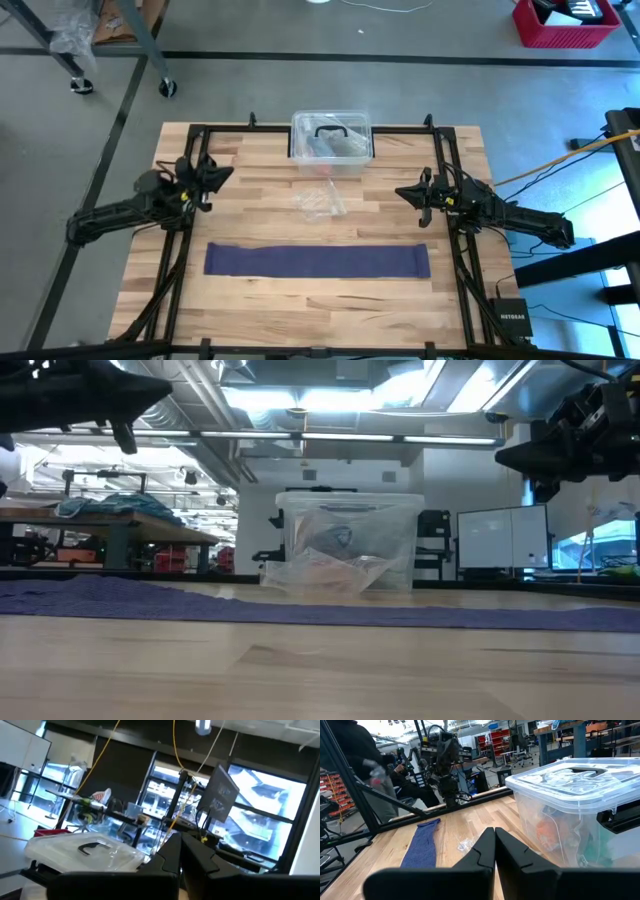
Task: Roll bandage
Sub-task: Roll the blue bandage
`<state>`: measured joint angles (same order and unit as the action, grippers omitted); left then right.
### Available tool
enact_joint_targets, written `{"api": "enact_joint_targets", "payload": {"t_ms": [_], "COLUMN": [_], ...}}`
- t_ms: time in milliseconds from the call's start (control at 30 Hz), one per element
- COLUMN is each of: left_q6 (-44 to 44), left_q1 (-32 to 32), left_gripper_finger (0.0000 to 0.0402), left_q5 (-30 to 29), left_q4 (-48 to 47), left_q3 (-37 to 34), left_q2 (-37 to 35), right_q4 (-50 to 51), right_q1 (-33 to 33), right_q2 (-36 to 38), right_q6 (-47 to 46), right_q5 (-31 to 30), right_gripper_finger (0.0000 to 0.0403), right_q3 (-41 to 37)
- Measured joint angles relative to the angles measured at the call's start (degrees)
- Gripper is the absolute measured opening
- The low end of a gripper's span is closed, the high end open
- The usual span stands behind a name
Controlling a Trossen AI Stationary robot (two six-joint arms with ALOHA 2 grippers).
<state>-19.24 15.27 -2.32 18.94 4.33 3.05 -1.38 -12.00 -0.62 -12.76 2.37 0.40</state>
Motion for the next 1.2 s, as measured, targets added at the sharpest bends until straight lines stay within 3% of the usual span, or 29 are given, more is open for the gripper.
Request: {"api": "enact_joint_targets", "payload": {"t_ms": [467, 733, 867, 1000, 1200], "left_q6": [15.23, 18.24, 18.46, 21.48, 27.16], "left_q1": [-0.04, -0.02, -0.59, -4.32, -12.71], "left_gripper_finger": [0.0004, 0.0004, 0.0004, 0.0004, 0.0002], "left_q5": [2.79, 1.81, 2.17, 3.69, 3.55], "left_q4": [-0.31, 0.40, 6.50, 8.45, 4.00], "left_q3": [12.54, 13.78, 13.78, 16.52, 28.22], "left_q2": [25.49, 36.06, 40.93, 47.64, 60.71], "right_q4": [0.02, 0.00, 0.00, 0.00, 0.02], "right_q1": [-0.01, -0.01, 0.00, 0.00, -0.01], "right_q2": [0.00, 0.00, 0.02, 0.01, 0.02], "right_q6": [0.01, 0.01, 0.01, 0.01, 0.01], "right_q5": [0.00, 0.00, 0.00, 0.00, 0.00], "right_gripper_finger": [0.0014, 0.0014, 0.0014, 0.0014, 0.0014], "right_q3": [0.02, 0.00, 0.02, 0.00, 0.00]}}
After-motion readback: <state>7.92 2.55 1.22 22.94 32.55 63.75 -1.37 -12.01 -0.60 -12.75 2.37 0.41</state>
